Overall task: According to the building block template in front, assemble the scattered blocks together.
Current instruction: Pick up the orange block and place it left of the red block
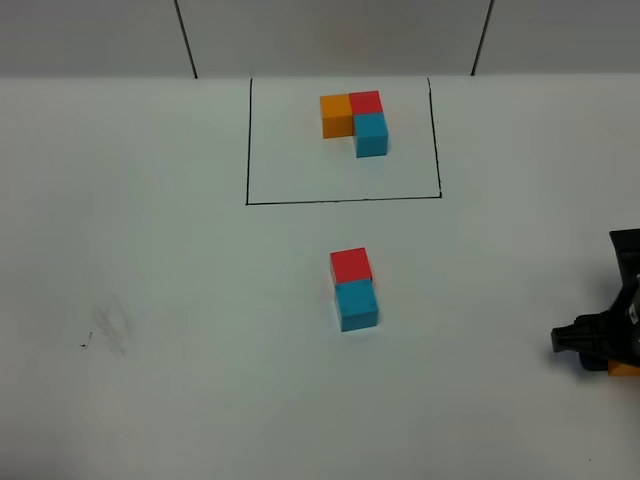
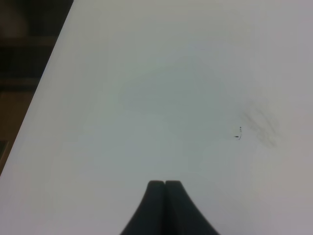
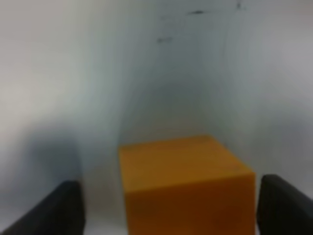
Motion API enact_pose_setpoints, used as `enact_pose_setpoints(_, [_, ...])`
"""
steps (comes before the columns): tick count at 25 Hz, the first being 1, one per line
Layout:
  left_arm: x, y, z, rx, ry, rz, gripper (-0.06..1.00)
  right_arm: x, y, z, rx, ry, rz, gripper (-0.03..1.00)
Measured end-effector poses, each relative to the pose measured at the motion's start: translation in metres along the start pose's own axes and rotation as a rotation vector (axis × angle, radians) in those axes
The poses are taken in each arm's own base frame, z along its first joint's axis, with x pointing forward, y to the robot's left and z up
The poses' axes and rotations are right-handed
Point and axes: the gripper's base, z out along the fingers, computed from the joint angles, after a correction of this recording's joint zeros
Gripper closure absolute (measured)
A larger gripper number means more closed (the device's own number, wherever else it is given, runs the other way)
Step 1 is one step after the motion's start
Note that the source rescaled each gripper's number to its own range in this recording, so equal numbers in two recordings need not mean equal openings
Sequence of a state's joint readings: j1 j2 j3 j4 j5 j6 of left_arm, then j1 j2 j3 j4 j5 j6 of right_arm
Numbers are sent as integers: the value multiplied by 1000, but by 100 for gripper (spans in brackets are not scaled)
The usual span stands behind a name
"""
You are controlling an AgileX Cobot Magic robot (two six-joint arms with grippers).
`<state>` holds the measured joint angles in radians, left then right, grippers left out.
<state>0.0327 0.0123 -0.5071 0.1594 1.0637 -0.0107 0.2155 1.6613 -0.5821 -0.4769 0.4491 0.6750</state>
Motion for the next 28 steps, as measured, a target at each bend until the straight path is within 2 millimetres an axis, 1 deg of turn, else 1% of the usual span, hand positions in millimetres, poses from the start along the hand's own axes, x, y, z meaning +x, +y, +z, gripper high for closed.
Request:
enact_pose_setpoints(2, [0,0,0,0,0,0,94,0,0,0,0,-1,-1,53])
enact_pose_setpoints(12, [0,0,0,0,0,1,94,-5,3,0,-40,-54,-39,54])
enact_pose_setpoints(19, [0,0,0,0,-2,1,94,-6,5,0,-46,-73,-193,54])
enact_pose_setpoints(23, [0,0,0,0,-2,1,94,-5,11,-2,-46,-86,-394,54])
enact_pose_setpoints(25, [0,0,0,0,-2,1,94,-6,15,-5,-45,-100,-527,54])
enact_pose_setpoints(28, [0,0,0,0,-2,1,94,-7,22,-8,-37,-120,-773,54])
